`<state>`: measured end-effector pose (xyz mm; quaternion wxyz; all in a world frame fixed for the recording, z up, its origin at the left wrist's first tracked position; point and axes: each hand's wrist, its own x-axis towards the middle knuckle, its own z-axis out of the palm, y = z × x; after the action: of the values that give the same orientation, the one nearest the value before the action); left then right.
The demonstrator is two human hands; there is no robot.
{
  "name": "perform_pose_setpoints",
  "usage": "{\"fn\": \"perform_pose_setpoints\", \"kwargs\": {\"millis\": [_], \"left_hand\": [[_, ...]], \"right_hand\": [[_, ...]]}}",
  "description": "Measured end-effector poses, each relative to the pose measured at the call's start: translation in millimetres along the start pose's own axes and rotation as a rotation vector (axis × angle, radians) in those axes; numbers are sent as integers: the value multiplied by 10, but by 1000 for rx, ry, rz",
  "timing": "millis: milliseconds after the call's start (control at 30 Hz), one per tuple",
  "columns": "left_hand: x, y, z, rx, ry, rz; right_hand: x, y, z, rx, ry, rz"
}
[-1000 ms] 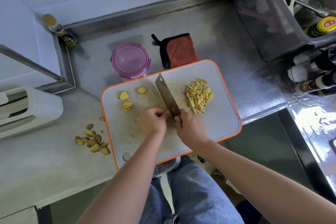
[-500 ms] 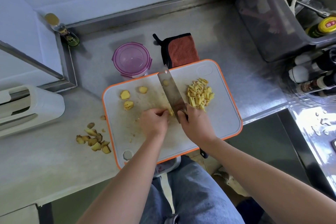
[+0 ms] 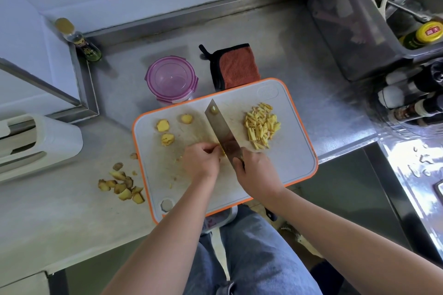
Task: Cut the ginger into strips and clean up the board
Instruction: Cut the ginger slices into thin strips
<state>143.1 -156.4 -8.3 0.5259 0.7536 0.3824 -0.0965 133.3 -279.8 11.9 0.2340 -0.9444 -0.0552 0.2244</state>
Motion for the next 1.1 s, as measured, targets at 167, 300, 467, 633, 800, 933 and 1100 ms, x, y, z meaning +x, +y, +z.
{"fn": "perform_pose_setpoints", "kwargs": {"millis": [167,300,467,633,800,933,1100], "left_hand": [[18,-3,-5,0,-5,-8],[44,-24,-5,-35,-32,-48],[30,-19,-21,-45,-19,-42],[25,-26,-11,-41,-14,-37],[24,-31,-18,-37,-19,-29],[33,-42,-9,-15,-11,-1],[43,-48,0,18,-8,18]], "right_hand": [[133,-71,62,4,15,9],[203,-87,51,59,64,3],[234,-64,0,107,91,12],[121,-69,-45,61,75,-20],[86,-86,-48,62,73,-31],[2,-19,-31,31,36,-26],[44,-36,34,27,4,0]]}}
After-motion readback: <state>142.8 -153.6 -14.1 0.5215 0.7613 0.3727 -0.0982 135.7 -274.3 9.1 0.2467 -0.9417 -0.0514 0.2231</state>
